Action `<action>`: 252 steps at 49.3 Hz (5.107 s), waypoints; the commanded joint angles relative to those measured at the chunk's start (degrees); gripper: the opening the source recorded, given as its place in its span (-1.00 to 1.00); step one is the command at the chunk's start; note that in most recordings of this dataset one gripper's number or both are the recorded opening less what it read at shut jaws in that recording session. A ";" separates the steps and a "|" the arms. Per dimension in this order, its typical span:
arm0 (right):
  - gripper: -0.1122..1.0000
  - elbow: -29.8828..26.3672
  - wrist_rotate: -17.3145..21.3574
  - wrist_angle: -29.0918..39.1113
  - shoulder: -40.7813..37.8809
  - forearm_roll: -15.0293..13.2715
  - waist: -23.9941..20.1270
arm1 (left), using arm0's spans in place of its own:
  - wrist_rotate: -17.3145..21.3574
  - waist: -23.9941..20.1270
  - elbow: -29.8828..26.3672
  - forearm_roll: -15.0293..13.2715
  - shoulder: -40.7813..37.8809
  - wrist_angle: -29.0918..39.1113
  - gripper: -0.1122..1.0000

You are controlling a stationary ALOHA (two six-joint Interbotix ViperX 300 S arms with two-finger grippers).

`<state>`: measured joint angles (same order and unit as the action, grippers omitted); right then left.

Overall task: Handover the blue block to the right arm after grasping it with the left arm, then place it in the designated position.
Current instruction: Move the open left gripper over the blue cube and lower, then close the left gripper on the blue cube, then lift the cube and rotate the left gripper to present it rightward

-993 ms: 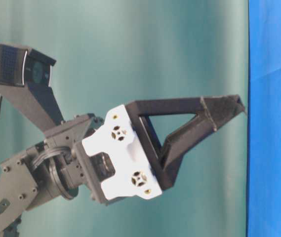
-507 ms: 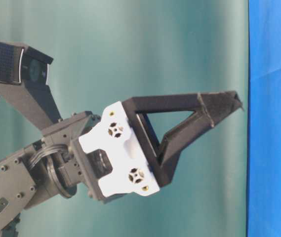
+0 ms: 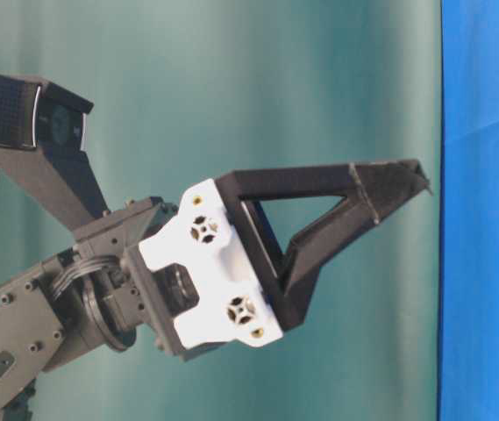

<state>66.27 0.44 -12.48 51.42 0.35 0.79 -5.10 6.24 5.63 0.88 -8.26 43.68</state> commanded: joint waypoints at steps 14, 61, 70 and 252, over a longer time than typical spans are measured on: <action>0.96 -1.41 0.09 -0.35 -0.44 0.09 0.09 | -0.09 0.18 -0.09 0.09 0.79 -1.41 0.86; 0.96 -1.05 0.09 -0.44 -2.55 0.09 0.09 | -0.35 0.88 7.65 0.09 -11.51 -20.30 0.86; 0.96 -1.05 0.09 -0.44 -2.55 0.09 0.09 | -0.35 0.88 7.73 0.09 -13.18 -21.80 0.86; 0.96 -1.49 0.09 -0.44 -3.34 0.09 0.00 | 0.35 0.88 6.42 0.35 10.99 -7.29 0.07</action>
<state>66.18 0.44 -12.48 48.34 0.35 0.79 -4.66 7.12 13.36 1.14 0.97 36.74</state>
